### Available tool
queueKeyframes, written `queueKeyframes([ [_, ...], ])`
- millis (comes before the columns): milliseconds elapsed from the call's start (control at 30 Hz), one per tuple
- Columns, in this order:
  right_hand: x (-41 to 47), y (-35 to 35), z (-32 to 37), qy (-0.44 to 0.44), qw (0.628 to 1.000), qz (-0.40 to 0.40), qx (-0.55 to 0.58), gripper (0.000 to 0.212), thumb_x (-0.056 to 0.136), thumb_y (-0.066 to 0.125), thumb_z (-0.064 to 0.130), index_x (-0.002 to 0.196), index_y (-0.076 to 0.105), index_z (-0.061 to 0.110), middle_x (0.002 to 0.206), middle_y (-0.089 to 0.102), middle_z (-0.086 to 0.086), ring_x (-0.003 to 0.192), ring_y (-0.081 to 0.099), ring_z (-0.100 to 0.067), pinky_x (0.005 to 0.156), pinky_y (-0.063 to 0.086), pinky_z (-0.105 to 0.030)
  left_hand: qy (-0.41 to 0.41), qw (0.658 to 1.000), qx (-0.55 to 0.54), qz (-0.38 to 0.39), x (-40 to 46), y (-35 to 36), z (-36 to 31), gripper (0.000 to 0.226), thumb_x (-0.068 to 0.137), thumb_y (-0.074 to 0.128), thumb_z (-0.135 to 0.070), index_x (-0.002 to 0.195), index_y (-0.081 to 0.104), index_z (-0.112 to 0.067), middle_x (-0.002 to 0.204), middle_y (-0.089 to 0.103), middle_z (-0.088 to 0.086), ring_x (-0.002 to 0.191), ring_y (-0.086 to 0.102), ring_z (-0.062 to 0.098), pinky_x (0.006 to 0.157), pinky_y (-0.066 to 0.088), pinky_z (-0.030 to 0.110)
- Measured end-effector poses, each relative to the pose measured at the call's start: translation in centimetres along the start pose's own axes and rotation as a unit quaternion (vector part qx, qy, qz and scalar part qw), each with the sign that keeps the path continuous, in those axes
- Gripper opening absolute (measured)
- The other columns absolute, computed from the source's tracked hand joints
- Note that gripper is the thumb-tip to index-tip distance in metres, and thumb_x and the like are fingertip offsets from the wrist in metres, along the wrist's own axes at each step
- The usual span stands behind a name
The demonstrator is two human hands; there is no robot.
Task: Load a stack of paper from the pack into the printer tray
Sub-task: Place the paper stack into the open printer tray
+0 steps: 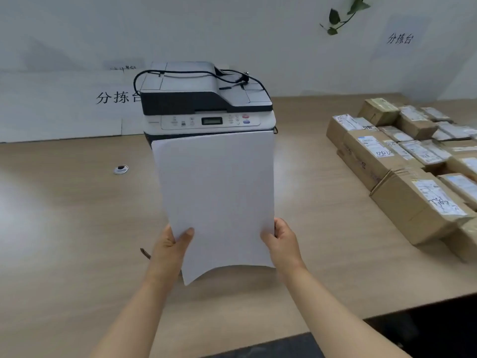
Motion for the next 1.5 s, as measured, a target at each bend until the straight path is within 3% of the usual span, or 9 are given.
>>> queueKeyframes([
  [167, -0.5, -0.2, -2.1, 0.006, 0.999, -0.021, 0.036, 0.012, 0.094, 0.051, 0.000, 0.088, 0.061, 0.004, 0.067, 0.062, 0.011, 0.056, 0.059, 0.004, 0.051, 0.048, -0.008, -0.012, 1.000, 0.009, -0.003, -0.7, 0.3, 2.8, 0.024, 0.096, 0.047, -0.008, 0.109, 0.062, -0.022, 0.093, 0.077, -0.013, 0.088, 0.072, 0.003, 0.064, 0.055, 0.012],
  [300, -0.9, -0.6, -4.8, 0.034, 0.994, -0.059, 0.080, 0.018, 0.093, 0.051, -0.002, 0.081, 0.062, 0.008, 0.069, 0.062, 0.002, 0.064, 0.055, -0.011, 0.052, 0.048, -0.012, -0.037, 0.999, 0.014, -0.019, -1.3, 0.1, 5.1, 0.023, 0.095, 0.051, -0.008, 0.111, 0.063, -0.020, 0.100, 0.076, -0.009, 0.098, 0.070, 0.008, 0.072, 0.057, 0.018],
  [467, -1.7, -0.6, -8.0, 0.064, 0.990, -0.070, 0.106, 0.024, 0.092, 0.049, -0.004, 0.090, 0.069, 0.009, 0.071, 0.071, 0.008, 0.065, 0.066, -0.004, 0.059, 0.054, -0.018, -0.078, 0.996, -0.001, -0.048, -2.1, -0.6, 8.3, 0.022, 0.090, 0.058, -0.007, 0.103, 0.069, -0.022, 0.100, 0.077, -0.005, 0.096, 0.070, 0.012, 0.087, 0.052, 0.033],
  [767, -1.4, -0.6, -9.4, 0.066, 0.986, -0.093, 0.120, 0.032, 0.090, 0.047, -0.012, 0.077, 0.064, 0.011, 0.058, 0.068, 0.013, 0.062, 0.061, -0.003, 0.054, 0.051, -0.015, -0.080, 0.992, 0.004, -0.097, -2.2, -1.1, 9.3, 0.019, 0.087, 0.062, -0.004, 0.088, 0.072, -0.020, 0.077, 0.077, -0.013, 0.075, 0.071, 0.006, 0.068, 0.055, 0.020],
  [933, -1.5, -0.1, -10.5, 0.078, 0.987, -0.096, 0.106, 0.032, 0.090, 0.048, -0.010, 0.080, 0.068, 0.013, 0.075, 0.069, 0.003, 0.079, 0.060, -0.014, 0.072, 0.050, -0.028, -0.089, 0.992, 0.004, -0.089, -2.1, -0.8, 9.7, 0.019, 0.088, 0.061, -0.006, 0.094, 0.072, -0.020, 0.087, 0.078, -0.011, 0.082, 0.071, 0.004, 0.079, 0.053, 0.029],
  [1133, -1.3, 0.1, -11.0, 0.065, 0.991, -0.090, 0.077, 0.034, 0.089, 0.046, -0.012, 0.075, 0.066, 0.013, 0.066, 0.065, 0.011, 0.074, 0.055, -0.010, 0.066, 0.047, -0.022, -0.105, 0.990, 0.010, -0.088, -2.0, -0.9, 10.7, 0.019, 0.089, 0.061, -0.007, 0.091, 0.072, -0.022, 0.083, 0.078, -0.012, 0.089, 0.068, 0.016, 0.084, 0.051, 0.035],
  [1267, -1.2, 0.2, -11.5, 0.067, 0.993, -0.080, 0.056, 0.033, 0.088, 0.044, -0.014, 0.082, 0.065, 0.012, 0.074, 0.065, 0.006, 0.076, 0.056, -0.009, 0.069, 0.048, -0.021, -0.111, 0.987, 0.073, -0.091, -2.4, -0.8, 11.6, 0.029, 0.090, 0.059, -0.003, 0.089, 0.066, -0.031, 0.078, 0.075, -0.019, 0.088, 0.066, 0.003, 0.083, 0.048, 0.025],
  [1333, -1.2, 0.4, -11.2, 0.066, 0.994, -0.063, 0.056, 0.037, 0.087, 0.046, -0.015, 0.092, 0.066, 0.015, 0.083, 0.071, 0.006, 0.079, 0.064, -0.005, 0.069, 0.053, -0.019, -0.106, 0.984, 0.108, -0.092, -2.6, -0.8, 11.8, 0.031, 0.090, 0.057, -0.001, 0.094, 0.064, -0.032, 0.081, 0.073, -0.021, 0.089, 0.064, -0.005, 0.076, 0.048, 0.013],
  [1500, -1.5, 0.1, -10.3, 0.059, 0.997, -0.053, -0.004, 0.026, 0.091, 0.053, -0.004, 0.094, 0.063, 0.020, 0.089, 0.073, 0.004, 0.079, 0.066, -0.004, 0.066, 0.052, -0.014, -0.133, 0.973, 0.146, -0.122, -3.1, -1.6, 12.1, 0.037, 0.092, 0.056, -0.007, 0.129, 0.056, -0.011, 0.110, 0.062, 0.003, 0.105, 0.053, 0.017, 0.089, 0.040, 0.030],
])
Point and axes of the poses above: each hand's wrist, its own x-axis towards the middle knuckle, its own y-axis out of the palm, z = x × y, the point moved 8 cm from there along x, towards the middle knuckle
